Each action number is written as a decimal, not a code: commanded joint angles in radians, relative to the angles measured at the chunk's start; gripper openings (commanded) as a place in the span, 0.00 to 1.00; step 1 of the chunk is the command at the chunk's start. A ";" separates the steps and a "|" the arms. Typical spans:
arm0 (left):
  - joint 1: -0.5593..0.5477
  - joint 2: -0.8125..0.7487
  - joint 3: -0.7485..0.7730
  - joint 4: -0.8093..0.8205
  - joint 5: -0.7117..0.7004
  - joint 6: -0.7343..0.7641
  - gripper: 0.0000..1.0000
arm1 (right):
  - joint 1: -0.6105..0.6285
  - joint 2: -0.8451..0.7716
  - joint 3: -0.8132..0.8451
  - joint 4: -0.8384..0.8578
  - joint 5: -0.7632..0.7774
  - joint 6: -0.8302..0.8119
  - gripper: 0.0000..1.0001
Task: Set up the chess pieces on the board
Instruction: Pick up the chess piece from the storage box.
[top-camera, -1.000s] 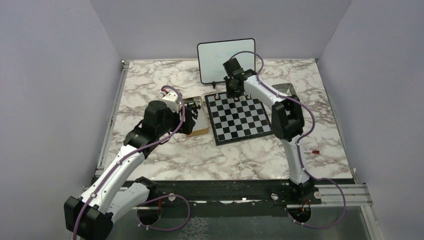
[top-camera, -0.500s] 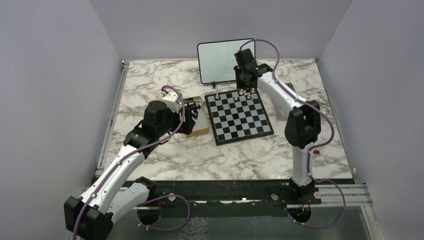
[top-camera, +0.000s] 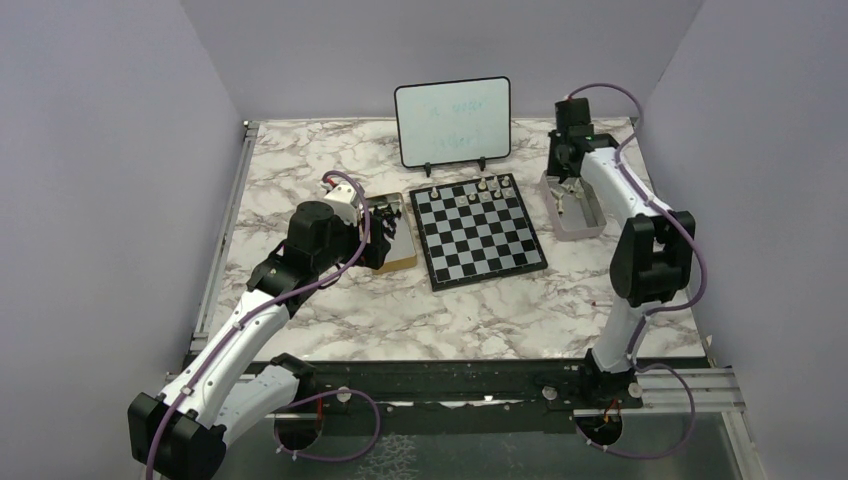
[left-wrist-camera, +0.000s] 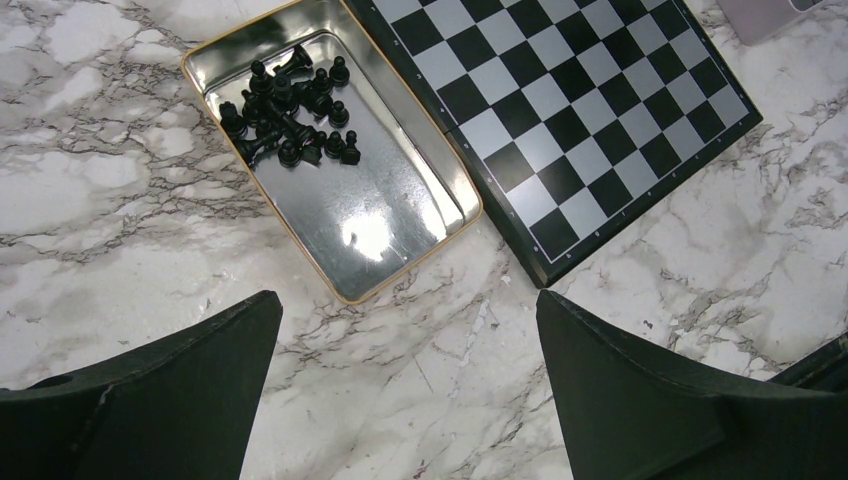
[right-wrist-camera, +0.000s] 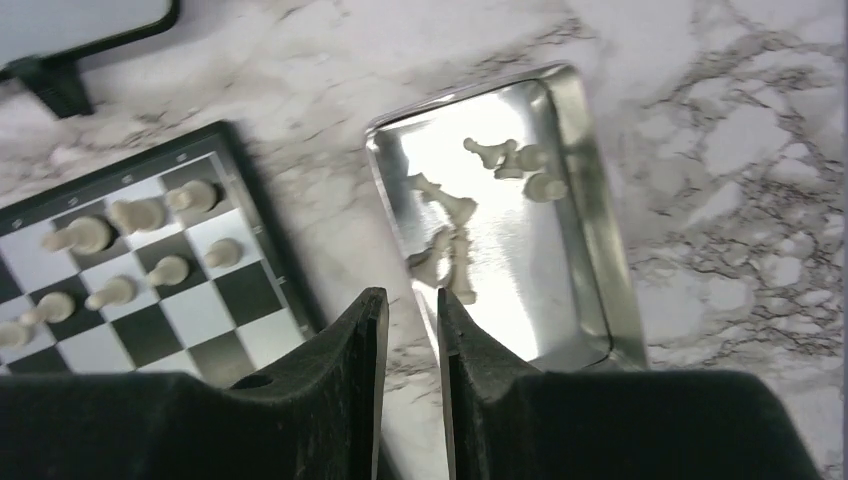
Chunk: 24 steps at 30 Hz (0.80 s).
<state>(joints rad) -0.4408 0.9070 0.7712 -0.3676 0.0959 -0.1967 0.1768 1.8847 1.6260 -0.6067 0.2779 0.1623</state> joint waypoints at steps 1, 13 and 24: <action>-0.004 -0.005 -0.006 0.010 -0.014 0.011 0.99 | -0.086 -0.029 -0.021 0.065 -0.029 -0.017 0.30; -0.004 0.009 -0.004 0.009 -0.020 0.013 0.99 | -0.169 0.104 0.022 0.100 0.021 -0.017 0.30; -0.004 0.015 -0.004 0.009 -0.023 0.014 0.99 | -0.202 0.167 0.004 0.151 0.050 0.016 0.32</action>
<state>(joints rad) -0.4408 0.9192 0.7712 -0.3679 0.0952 -0.1967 0.0040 2.0274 1.6184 -0.5114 0.2852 0.1570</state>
